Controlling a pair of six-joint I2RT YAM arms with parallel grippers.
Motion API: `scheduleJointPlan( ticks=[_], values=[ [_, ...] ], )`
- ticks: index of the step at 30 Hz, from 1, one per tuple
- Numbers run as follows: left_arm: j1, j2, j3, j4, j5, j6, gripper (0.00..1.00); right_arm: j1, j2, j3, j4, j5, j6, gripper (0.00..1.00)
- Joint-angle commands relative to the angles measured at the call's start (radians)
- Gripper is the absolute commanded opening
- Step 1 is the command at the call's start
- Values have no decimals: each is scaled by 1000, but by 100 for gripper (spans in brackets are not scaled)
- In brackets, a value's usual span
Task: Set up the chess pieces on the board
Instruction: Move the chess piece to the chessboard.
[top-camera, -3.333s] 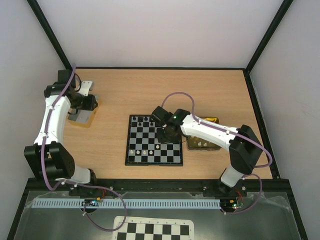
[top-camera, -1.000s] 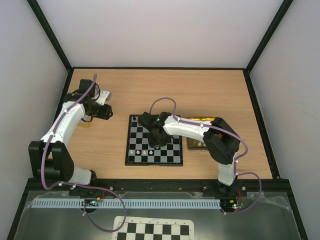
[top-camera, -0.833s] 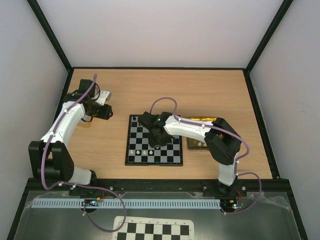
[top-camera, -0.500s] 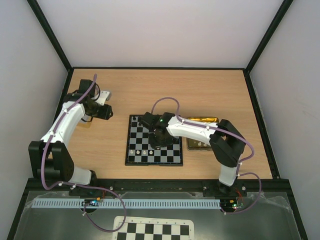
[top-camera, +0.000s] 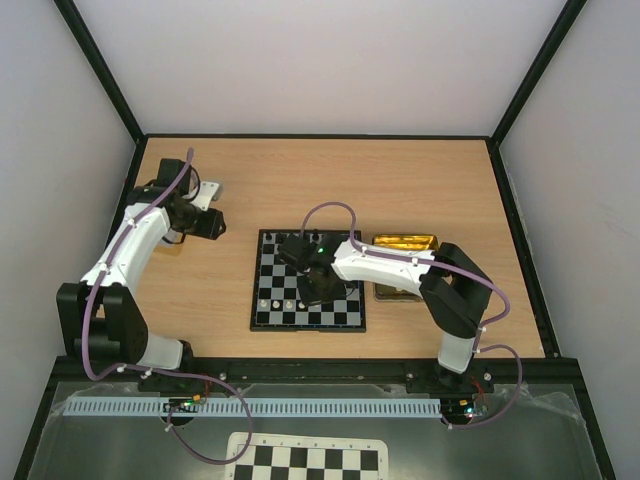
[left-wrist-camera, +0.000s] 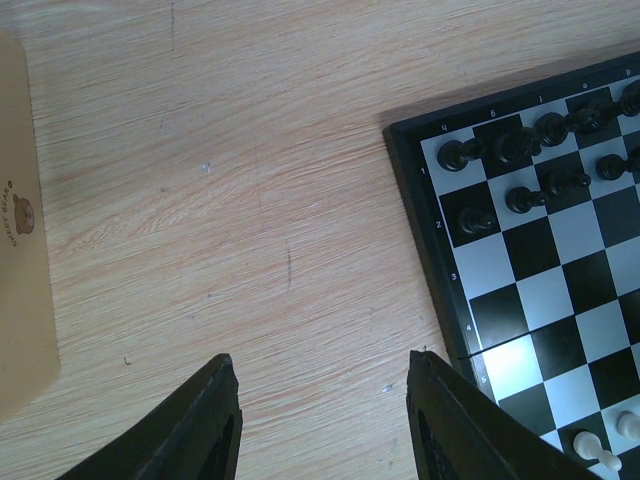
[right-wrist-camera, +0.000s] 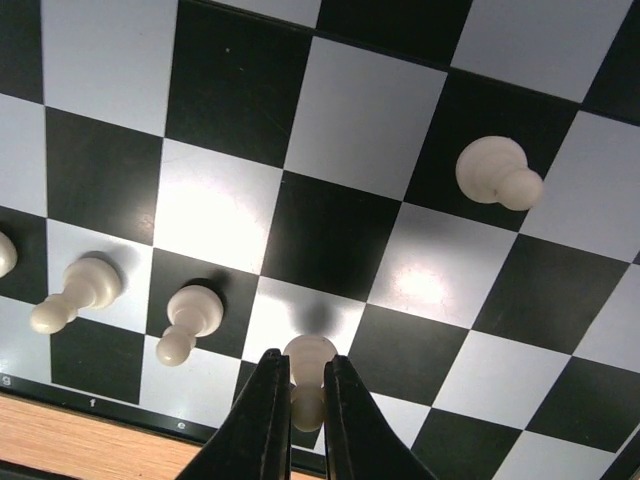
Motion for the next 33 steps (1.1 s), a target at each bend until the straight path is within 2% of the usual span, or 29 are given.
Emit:
scheduleJointPlan(
  ticks=[1, 33],
  values=[
    [-5, -26, -2, -3, 8, -9, 47, 6, -38, -27, -22, 21, 20, 6],
    [-11, -32, -12, 6, -2, -7, 47, 9, 25, 23, -14, 0, -4, 6]
  ],
)
